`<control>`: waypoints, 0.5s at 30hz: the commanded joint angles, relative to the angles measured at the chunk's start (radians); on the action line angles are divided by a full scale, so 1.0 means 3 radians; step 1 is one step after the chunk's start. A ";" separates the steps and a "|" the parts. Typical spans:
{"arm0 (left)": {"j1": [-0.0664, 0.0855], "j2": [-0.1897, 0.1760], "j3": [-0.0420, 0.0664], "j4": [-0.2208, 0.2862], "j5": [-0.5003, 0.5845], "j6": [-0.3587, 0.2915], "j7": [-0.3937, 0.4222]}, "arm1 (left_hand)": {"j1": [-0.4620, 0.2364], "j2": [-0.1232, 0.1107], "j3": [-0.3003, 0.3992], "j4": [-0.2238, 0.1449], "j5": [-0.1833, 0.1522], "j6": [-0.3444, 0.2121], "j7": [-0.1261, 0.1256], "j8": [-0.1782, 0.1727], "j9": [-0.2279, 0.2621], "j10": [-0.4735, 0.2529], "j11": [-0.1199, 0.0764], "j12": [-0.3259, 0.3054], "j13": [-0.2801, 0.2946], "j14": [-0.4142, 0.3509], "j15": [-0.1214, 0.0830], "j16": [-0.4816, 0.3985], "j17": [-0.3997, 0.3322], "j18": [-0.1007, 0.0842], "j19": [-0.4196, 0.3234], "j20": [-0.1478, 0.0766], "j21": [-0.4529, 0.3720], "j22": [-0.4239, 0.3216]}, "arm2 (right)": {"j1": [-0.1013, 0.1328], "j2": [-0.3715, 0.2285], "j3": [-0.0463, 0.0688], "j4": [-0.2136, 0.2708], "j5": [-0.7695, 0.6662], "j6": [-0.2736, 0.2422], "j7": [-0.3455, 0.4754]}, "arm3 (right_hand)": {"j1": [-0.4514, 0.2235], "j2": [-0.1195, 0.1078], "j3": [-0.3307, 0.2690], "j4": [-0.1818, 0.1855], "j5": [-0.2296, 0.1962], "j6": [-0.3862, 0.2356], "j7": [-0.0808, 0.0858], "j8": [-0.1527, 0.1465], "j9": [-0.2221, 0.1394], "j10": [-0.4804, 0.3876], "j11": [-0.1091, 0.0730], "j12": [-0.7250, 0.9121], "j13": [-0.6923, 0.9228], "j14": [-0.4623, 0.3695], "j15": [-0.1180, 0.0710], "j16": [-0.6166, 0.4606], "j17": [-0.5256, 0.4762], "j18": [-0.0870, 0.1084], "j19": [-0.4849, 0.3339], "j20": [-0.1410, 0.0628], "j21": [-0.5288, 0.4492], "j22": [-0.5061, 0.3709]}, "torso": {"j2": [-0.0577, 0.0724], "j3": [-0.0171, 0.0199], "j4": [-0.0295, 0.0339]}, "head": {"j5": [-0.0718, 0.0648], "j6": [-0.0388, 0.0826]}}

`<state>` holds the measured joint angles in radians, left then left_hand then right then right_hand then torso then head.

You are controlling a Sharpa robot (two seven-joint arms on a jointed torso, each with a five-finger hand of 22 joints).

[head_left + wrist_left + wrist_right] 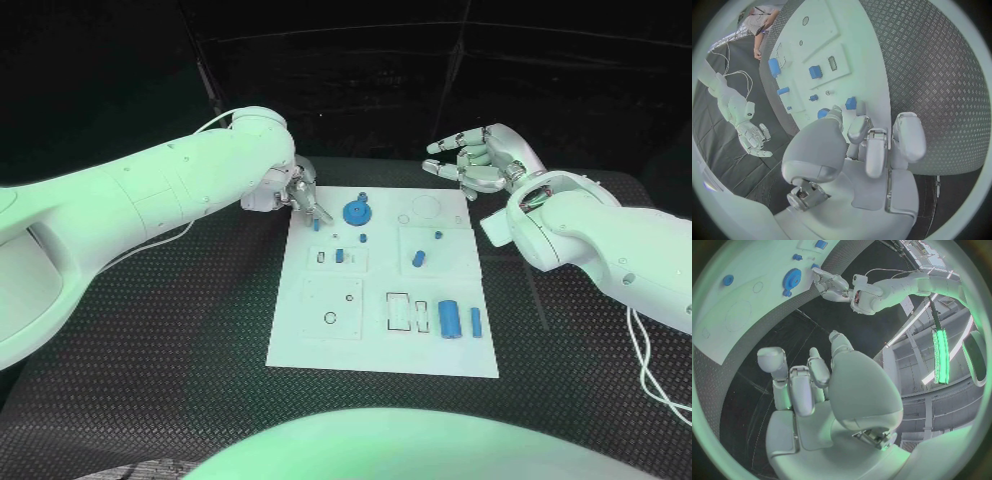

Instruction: Assemble the parts on the task board

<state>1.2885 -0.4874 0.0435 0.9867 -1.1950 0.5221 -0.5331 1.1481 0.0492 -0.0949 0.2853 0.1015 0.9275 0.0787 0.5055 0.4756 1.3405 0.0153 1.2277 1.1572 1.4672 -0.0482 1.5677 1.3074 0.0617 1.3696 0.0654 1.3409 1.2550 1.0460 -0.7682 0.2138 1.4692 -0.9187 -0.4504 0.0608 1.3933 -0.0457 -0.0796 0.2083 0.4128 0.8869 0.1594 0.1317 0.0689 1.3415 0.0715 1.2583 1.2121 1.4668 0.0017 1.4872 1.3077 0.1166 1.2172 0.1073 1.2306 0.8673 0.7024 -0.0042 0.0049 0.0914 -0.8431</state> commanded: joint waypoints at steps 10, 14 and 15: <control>0.0001 0.0001 -0.0001 0.0010 0.0050 0.0012 -0.0026 | 0.0158 0.0072 -0.0014 -0.0026 0.0009 0.0013 -0.0012 0.0057 0.0029 0.0003 -0.0038 0.0012 -0.0003 0.0345 -0.0014 0.0010 0.0878 0.0052 0.0003 -0.0016 -0.0022 0.0006 | 0.0005 0.0011 0.0002 -0.0012 0.0008 0.0021 0.0029 | -0.0028 0.0016 -0.0015 0.0001 0.0026 0.0007 0.0005 0.0015 0.0000 0.0015 0.0001 0.0003 0.0005 0.0222 -0.0018 -0.0004 0.0324 0.0042 0.0001 -0.0012 -0.0016 0.0004 | 0.0005 -0.0002 -0.0001 | 0.0002 0.0004; 0.0001 -0.0002 -0.0001 0.0013 0.0080 -0.0003 -0.0026 | 0.0329 0.0145 0.0051 -0.0102 0.0015 0.0005 -0.0020 0.0089 0.0054 0.0003 -0.0046 0.0008 -0.0007 0.0345 -0.0020 0.0010 0.0878 0.0052 0.0006 -0.0020 -0.0022 0.0012 | 0.0005 0.0012 0.0002 -0.0015 0.0008 0.0023 0.0029 | -0.0025 0.0020 -0.0013 0.0000 0.0031 0.0008 0.0005 0.0016 0.0000 0.0018 0.0001 0.0006 0.0009 0.0222 -0.0019 -0.0004 0.0323 0.0043 0.0001 -0.0013 -0.0017 0.0003 | 0.0004 -0.0001 -0.0001 | 0.0002 -0.0001; 0.0000 -0.0002 -0.0001 0.0013 0.0084 -0.0004 -0.0026 | 0.0351 0.0154 0.0062 -0.0114 0.0015 0.0005 -0.0022 0.0093 0.0058 0.0004 -0.0047 0.0008 -0.0007 0.0345 -0.0021 0.0010 0.0878 0.0052 0.0007 -0.0021 -0.0022 0.0013 | 0.0005 0.0012 0.0002 -0.0016 0.0008 0.0023 0.0029 | -0.0025 0.0020 -0.0013 0.0000 0.0031 0.0008 0.0005 0.0016 0.0000 0.0018 0.0001 0.0006 0.0009 0.0222 -0.0019 -0.0004 0.0323 0.0043 0.0001 -0.0013 -0.0017 0.0003 | 0.0003 -0.0002 0.0000 | 0.0002 -0.0003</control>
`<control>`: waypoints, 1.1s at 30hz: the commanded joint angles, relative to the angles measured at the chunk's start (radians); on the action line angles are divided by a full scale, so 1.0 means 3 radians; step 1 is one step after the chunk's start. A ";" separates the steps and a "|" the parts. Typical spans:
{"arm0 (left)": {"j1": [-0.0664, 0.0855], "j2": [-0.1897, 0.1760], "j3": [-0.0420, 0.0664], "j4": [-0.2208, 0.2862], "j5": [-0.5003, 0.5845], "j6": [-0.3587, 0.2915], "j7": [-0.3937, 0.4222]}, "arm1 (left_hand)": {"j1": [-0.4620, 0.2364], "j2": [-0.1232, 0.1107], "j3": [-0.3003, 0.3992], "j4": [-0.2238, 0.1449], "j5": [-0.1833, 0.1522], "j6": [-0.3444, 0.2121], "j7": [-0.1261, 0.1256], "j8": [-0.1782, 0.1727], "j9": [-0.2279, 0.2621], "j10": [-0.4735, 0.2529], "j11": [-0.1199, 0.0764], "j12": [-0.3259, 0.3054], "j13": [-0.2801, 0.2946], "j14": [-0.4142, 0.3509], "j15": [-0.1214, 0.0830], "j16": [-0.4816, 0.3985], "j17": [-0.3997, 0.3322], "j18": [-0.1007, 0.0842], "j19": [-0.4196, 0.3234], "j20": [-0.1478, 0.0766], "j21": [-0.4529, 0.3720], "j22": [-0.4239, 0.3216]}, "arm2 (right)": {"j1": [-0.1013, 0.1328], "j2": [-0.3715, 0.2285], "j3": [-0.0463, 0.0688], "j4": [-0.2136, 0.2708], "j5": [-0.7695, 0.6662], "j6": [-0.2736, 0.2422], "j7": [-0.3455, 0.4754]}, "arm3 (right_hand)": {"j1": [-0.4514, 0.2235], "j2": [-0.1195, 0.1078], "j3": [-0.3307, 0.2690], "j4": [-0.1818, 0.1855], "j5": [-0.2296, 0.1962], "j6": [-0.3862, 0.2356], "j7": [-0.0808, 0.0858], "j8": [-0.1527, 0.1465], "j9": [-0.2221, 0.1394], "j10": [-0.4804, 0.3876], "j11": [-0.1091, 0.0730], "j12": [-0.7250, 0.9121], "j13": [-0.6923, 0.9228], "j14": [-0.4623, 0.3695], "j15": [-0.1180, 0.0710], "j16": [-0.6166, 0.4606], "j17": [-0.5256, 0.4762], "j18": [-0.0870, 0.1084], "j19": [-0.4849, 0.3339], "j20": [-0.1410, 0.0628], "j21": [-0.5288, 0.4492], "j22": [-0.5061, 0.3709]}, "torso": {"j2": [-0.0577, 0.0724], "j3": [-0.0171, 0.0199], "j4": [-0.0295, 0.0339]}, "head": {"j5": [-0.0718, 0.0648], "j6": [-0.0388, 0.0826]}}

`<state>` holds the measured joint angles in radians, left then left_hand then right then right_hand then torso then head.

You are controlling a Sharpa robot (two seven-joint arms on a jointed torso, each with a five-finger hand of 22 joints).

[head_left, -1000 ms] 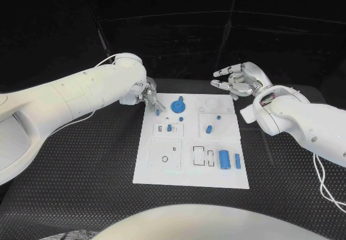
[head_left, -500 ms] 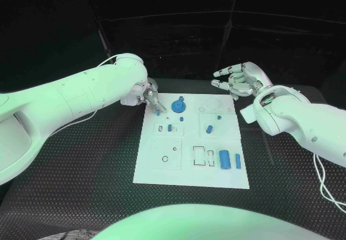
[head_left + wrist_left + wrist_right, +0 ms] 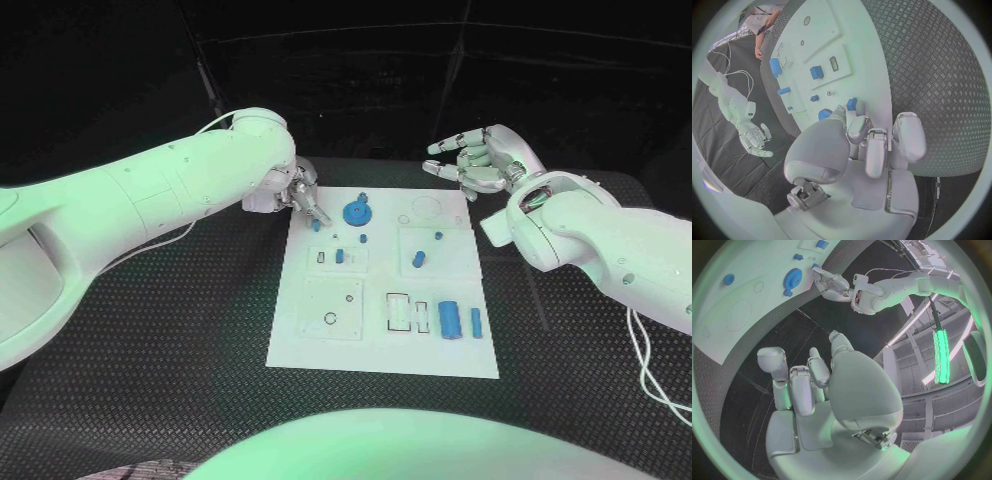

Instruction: Assemble the parts on the task board

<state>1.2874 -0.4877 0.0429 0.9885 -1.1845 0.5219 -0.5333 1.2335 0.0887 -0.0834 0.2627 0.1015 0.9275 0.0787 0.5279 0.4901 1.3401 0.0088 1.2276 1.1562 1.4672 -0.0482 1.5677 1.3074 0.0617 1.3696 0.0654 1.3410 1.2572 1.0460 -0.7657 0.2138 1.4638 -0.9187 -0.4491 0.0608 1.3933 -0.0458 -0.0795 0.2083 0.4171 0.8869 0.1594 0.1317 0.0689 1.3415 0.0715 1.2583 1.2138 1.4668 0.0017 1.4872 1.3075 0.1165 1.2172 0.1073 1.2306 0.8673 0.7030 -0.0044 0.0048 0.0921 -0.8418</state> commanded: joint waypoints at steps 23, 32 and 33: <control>-0.0012 -0.0084 0.0000 0.0080 0.0341 -0.0129 -0.0018 | 0.0587 0.0183 0.0571 -0.0432 0.0027 -0.0101 -0.0082 0.0210 0.0259 0.0023 -0.0079 -0.0012 -0.0012 0.0345 -0.0062 0.0010 0.0878 0.0048 0.0015 -0.0063 -0.0029 0.0033 | 0.0005 0.0007 0.0002 -0.0018 0.0008 0.0034 0.0032 | -0.0008 0.0029 -0.0009 -0.0008 0.0066 0.0011 0.0003 0.0022 0.0000 0.0020 -0.0002 0.0011 0.0006 0.0224 -0.0021 -0.0004 0.0325 0.0042 0.0005 -0.0015 -0.0016 0.0005 | -0.0001 -0.0001 0.0004 | 0.0005 -0.0030; -0.0032 -0.0346 0.0000 0.0459 0.0521 -0.0437 -0.0007 | 0.0556 0.0129 0.0734 -0.0456 0.0026 -0.0117 -0.0086 0.0253 0.0326 0.0040 -0.0084 -0.0005 -0.0004 0.0345 -0.0066 0.0010 0.0878 0.0046 0.0024 -0.0066 -0.0025 0.0047 | 0.0005 0.0001 0.0002 -0.0026 0.0014 0.0044 0.0031 | -0.0007 0.0030 -0.0009 -0.0009 0.0073 0.0011 0.0003 0.0022 0.0000 0.0019 -0.0002 0.0010 0.0005 0.0223 -0.0022 -0.0004 0.0325 0.0042 0.0006 -0.0015 -0.0016 0.0005 | -0.0006 0.0001 0.0010 | 0.0015 -0.0037; -0.0037 -0.0386 0.0000 0.0522 0.0530 -0.0479 -0.0006 | 0.0548 0.0119 0.0754 -0.0457 0.0026 -0.0118 -0.0087 0.0259 0.0334 0.0043 -0.0085 -0.0003 -0.0003 0.0345 -0.0066 0.0010 0.0878 0.0046 0.0026 -0.0067 -0.0024 0.0049 | 0.0005 0.0001 0.0002 -0.0028 0.0015 0.0046 0.0029 | -0.0007 0.0030 -0.0009 -0.0009 0.0073 0.0011 0.0003 0.0022 0.0000 0.0019 -0.0002 0.0010 0.0005 0.0223 -0.0022 -0.0004 0.0325 0.0042 0.0006 -0.0015 -0.0016 0.0005 | -0.0003 0.0003 0.0005 | 0.0022 -0.0034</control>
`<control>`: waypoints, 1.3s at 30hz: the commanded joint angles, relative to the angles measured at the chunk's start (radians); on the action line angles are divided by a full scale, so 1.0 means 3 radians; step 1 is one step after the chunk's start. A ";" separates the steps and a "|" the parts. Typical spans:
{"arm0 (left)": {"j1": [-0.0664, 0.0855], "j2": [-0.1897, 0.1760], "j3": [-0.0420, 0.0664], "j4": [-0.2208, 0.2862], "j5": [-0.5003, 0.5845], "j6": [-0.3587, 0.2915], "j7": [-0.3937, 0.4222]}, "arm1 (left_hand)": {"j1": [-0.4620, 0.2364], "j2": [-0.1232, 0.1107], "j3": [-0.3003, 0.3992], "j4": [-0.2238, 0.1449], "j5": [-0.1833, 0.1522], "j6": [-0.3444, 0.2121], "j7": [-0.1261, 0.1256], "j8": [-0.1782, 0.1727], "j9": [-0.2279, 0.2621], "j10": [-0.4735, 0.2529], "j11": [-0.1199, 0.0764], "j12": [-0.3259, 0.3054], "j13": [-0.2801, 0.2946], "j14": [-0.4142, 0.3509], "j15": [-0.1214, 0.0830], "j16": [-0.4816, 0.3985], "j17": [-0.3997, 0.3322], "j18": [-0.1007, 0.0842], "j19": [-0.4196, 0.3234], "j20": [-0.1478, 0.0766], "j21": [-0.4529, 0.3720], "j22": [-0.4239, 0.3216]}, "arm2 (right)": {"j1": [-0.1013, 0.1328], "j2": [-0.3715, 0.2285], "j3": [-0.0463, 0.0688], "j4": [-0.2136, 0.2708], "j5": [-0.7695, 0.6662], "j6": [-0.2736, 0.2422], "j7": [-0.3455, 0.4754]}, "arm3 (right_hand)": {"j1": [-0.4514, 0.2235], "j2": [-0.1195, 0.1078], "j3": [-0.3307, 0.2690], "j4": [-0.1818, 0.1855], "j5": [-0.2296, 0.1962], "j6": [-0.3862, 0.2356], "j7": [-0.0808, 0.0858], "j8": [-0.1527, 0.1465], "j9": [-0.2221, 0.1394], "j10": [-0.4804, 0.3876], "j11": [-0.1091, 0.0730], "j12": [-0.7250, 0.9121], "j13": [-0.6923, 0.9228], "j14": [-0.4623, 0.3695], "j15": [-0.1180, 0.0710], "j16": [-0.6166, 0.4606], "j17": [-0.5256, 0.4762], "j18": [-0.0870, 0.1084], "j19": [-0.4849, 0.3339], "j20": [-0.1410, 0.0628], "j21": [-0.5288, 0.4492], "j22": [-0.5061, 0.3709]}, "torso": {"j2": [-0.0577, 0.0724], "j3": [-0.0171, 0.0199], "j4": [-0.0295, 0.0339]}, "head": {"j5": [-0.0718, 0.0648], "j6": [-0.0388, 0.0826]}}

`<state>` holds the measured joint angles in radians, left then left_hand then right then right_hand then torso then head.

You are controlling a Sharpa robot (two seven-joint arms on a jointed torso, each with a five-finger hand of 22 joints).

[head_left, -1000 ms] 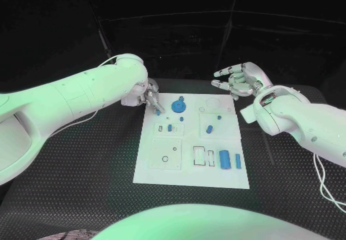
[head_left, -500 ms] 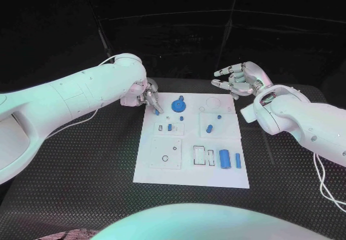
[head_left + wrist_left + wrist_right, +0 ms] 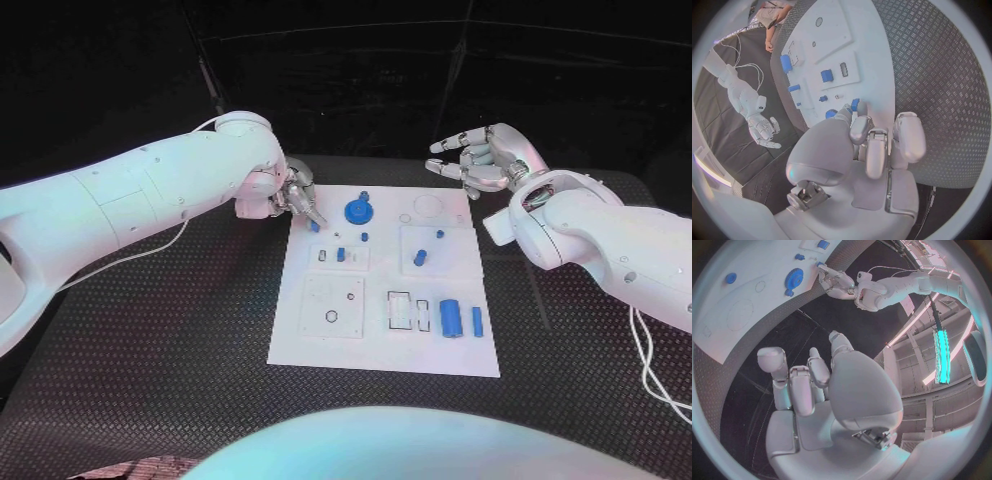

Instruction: Assemble the parts on the task board

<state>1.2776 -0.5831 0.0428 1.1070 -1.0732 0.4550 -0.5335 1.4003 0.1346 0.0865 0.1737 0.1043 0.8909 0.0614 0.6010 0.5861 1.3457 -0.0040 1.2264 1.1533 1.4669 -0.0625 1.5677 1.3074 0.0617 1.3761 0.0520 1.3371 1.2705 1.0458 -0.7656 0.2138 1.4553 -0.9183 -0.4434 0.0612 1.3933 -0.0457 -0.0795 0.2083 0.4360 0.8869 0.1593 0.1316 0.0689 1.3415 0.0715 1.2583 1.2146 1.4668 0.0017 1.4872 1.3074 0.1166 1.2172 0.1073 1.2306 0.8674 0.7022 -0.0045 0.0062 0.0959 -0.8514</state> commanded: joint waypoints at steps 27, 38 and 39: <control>-0.0311 -0.0592 -0.0001 0.1079 -0.0189 -0.0909 0.0029 | -0.0255 -0.0385 0.1011 -0.0207 0.0009 -0.0020 -0.0044 0.0101 0.0190 0.0065 -0.0059 0.0000 -0.0001 0.0346 -0.0035 0.0010 0.0878 0.0037 0.0043 -0.0039 0.0006 0.0063 | 0.0004 0.0005 0.0002 -0.0041 0.0016 0.0055 0.0019 | -0.0007 0.0031 -0.0010 -0.0008 0.0023 0.0011 0.0003 0.0023 0.0000 0.0018 -0.0002 0.0009 0.0001 0.0223 -0.0022 -0.0007 0.0321 0.0043 0.0003 -0.0015 -0.0019 -0.0001 | -0.0003 -0.0002 0.0005 | 0.0044 -0.0017; -0.0336 -0.0610 -0.0001 0.1128 -0.0317 -0.0737 0.0012 | -0.0272 -0.0410 0.1066 -0.0216 0.0008 -0.0021 -0.0044 0.0103 0.0199 0.0066 -0.0059 -0.0002 -0.0003 0.0346 -0.0034 0.0010 0.0878 0.0040 0.0034 -0.0038 -0.0007 0.0051 | 0.0003 0.0013 0.0002 -0.0051 0.0020 0.0056 0.0023 | -0.0007 0.0031 -0.0010 -0.0008 0.0023 0.0011 0.0003 0.0023 0.0000 0.0018 -0.0002 0.0009 0.0001 0.0223 -0.0022 -0.0007 0.0321 0.0043 0.0003 -0.0015 -0.0019 -0.0001 | 0.0000 -0.0001 0.0007 | 0.0054 -0.0031; -0.0337 -0.0611 -0.0001 0.1131 -0.0320 -0.0721 0.0011 | -0.0272 -0.0410 0.1066 -0.0216 0.0008 -0.0021 -0.0044 0.0103 0.0199 0.0066 -0.0059 -0.0002 -0.0003 0.0346 -0.0034 0.0010 0.0878 0.0040 0.0034 -0.0038 -0.0008 0.0051 | 0.0003 0.0014 0.0002 -0.0052 0.0021 0.0056 0.0024 | -0.0007 0.0031 -0.0010 -0.0008 0.0023 0.0011 0.0003 0.0023 0.0000 0.0018 -0.0002 0.0009 0.0001 0.0223 -0.0022 -0.0007 0.0321 0.0043 0.0003 -0.0015 -0.0019 -0.0001 | -0.0001 -0.0002 0.0007 | 0.0055 -0.0032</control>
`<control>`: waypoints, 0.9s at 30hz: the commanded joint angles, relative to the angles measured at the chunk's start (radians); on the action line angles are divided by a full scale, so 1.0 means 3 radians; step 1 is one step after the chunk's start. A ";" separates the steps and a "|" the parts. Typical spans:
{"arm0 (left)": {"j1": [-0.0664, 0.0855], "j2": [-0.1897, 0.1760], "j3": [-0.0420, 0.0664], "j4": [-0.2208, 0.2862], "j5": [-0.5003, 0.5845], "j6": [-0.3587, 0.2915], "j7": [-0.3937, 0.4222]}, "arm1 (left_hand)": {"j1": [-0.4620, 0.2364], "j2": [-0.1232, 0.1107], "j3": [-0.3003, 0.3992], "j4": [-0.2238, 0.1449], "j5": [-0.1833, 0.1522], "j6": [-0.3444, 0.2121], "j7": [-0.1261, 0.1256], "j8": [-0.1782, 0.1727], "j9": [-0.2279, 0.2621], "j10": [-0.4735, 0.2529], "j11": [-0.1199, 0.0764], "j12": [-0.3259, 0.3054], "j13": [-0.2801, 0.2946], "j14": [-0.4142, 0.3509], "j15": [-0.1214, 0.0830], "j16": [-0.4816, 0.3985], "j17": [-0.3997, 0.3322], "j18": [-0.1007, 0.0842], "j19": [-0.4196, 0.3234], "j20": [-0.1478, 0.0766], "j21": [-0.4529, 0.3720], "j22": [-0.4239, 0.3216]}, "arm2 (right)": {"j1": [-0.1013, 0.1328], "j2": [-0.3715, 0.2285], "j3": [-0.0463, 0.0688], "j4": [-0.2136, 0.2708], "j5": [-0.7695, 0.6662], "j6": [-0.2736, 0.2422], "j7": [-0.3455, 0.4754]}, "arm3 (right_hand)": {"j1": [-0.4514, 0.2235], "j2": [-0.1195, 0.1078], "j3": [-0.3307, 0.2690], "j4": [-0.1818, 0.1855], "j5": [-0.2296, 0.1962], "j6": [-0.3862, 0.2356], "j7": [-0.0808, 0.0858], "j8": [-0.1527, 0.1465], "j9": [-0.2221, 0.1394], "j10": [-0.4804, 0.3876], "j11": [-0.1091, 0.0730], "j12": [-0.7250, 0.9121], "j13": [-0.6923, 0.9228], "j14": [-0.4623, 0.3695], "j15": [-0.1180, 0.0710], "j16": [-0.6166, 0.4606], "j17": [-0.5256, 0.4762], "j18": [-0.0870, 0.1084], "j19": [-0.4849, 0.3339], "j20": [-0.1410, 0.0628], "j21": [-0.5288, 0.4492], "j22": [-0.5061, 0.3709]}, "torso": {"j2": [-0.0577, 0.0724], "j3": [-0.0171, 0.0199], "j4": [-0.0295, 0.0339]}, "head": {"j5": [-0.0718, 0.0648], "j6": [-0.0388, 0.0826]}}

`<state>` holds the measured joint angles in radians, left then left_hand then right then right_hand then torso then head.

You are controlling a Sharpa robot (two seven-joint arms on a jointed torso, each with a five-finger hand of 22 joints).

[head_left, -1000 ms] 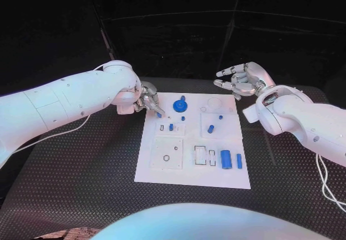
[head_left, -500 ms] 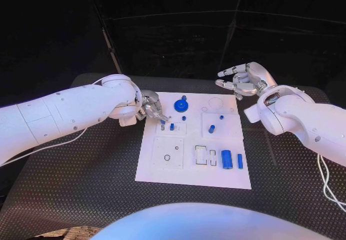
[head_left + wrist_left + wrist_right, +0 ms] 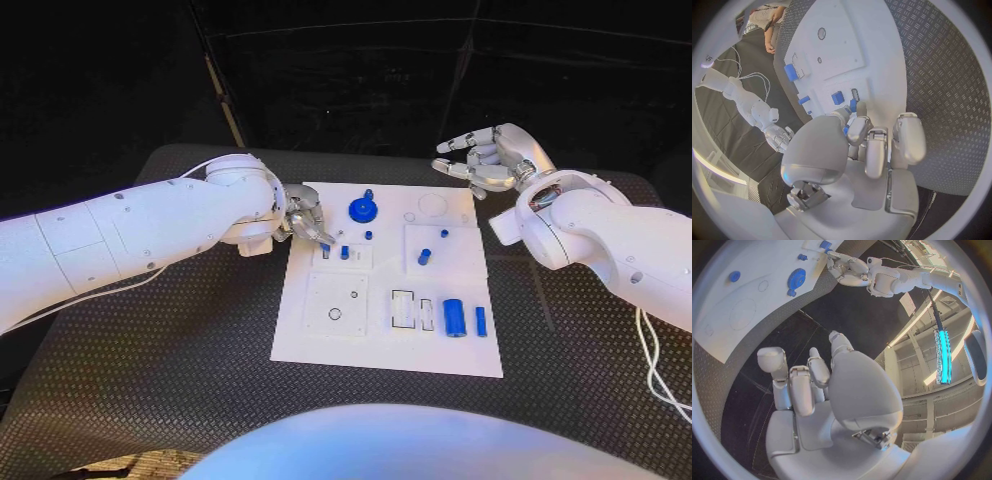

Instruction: Assemble the parts on the task board

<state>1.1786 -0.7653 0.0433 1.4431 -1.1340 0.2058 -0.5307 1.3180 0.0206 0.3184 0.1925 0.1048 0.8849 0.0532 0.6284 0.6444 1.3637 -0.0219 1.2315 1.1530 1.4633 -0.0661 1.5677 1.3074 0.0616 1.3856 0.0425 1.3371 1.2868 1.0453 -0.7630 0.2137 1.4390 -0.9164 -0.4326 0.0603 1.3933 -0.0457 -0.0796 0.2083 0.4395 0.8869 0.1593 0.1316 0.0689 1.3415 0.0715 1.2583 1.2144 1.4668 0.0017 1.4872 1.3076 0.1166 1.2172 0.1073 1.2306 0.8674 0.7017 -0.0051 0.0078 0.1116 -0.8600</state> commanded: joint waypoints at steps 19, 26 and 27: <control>-0.0015 -0.0043 -0.0003 0.0056 -0.0154 0.0318 -0.0010 | -0.0013 -0.0058 0.0355 -0.0296 0.0005 0.0000 -0.0017 0.0014 0.0015 0.0004 0.0001 -0.0025 -0.0009 0.0358 -0.0021 0.0010 0.0878 0.0042 -0.0003 -0.0006 -0.0016 -0.0009 | 0.0004 0.0015 0.0002 -0.0020 0.0026 0.0021 0.0036 | -0.0007 0.0031 -0.0009 -0.0008 0.0012 0.0011 0.0003 0.0023 0.0000 0.0018 -0.0002 0.0009 0.0001 0.0223 -0.0022 -0.0007 0.0321 0.0043 0.0003 -0.0015 -0.0019 -0.0001 | -0.0001 0.0002 0.0000 | 0.0026 -0.0009; -0.0016 -0.0051 -0.0003 0.0069 -0.0158 0.0331 -0.0010 | -0.0022 -0.0073 0.0396 -0.0308 0.0006 0.0001 -0.0017 0.0016 0.0022 0.0002 0.0000 -0.0032 -0.0018 0.0358 -0.0022 0.0010 0.0878 0.0041 -0.0002 -0.0006 -0.0016 -0.0006 | 0.0003 0.0016 0.0002 -0.0025 0.0028 0.0022 0.0037 | -0.0007 0.0031 -0.0009 -0.0008 0.0012 0.0011 0.0003 0.0023 0.0000 0.0018 -0.0002 0.0009 0.0001 0.0223 -0.0022 -0.0007 0.0321 0.0043 0.0003 -0.0015 -0.0019 -0.0001 | -0.0002 0.0002 -0.0002 | 0.0029 -0.0010; -0.0016 -0.0051 -0.0003 0.0070 -0.0158 0.0331 -0.0010 | -0.0024 -0.0077 0.0404 -0.0311 0.0006 0.0001 -0.0017 0.0017 0.0023 0.0001 0.0000 -0.0034 -0.0020 0.0358 -0.0022 0.0010 0.0878 0.0041 -0.0001 -0.0006 -0.0015 -0.0004 | 0.0003 0.0016 0.0002 -0.0026 0.0028 0.0021 0.0037 | -0.0007 0.0031 -0.0009 -0.0008 0.0012 0.0011 0.0003 0.0023 0.0000 0.0018 -0.0002 0.0009 0.0001 0.0223 -0.0022 -0.0007 0.0321 0.0043 0.0003 -0.0015 -0.0019 -0.0001 | -0.0002 0.0002 -0.0001 | 0.0030 -0.0011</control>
<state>1.1754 -0.7786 0.0439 1.4639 -1.1664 0.2803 -0.5288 1.3031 -0.0023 0.3475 0.1838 0.1043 0.8829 0.0555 0.6306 0.6484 1.3633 -0.0215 1.2274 1.1482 1.4634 -0.0660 1.5677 1.3074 0.0617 1.3855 0.0426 1.3371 1.2848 1.0448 -0.7590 0.2136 1.4301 -0.9128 -0.4309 0.0615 1.3933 -0.0457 -0.0795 0.2083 0.4395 0.8869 0.1593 0.1316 0.0689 1.3415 0.0715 1.2583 1.2143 1.4668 0.0017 1.4872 1.3077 0.1166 1.2172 0.1073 1.2307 0.8674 0.7012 -0.0043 0.0078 0.1199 -0.8634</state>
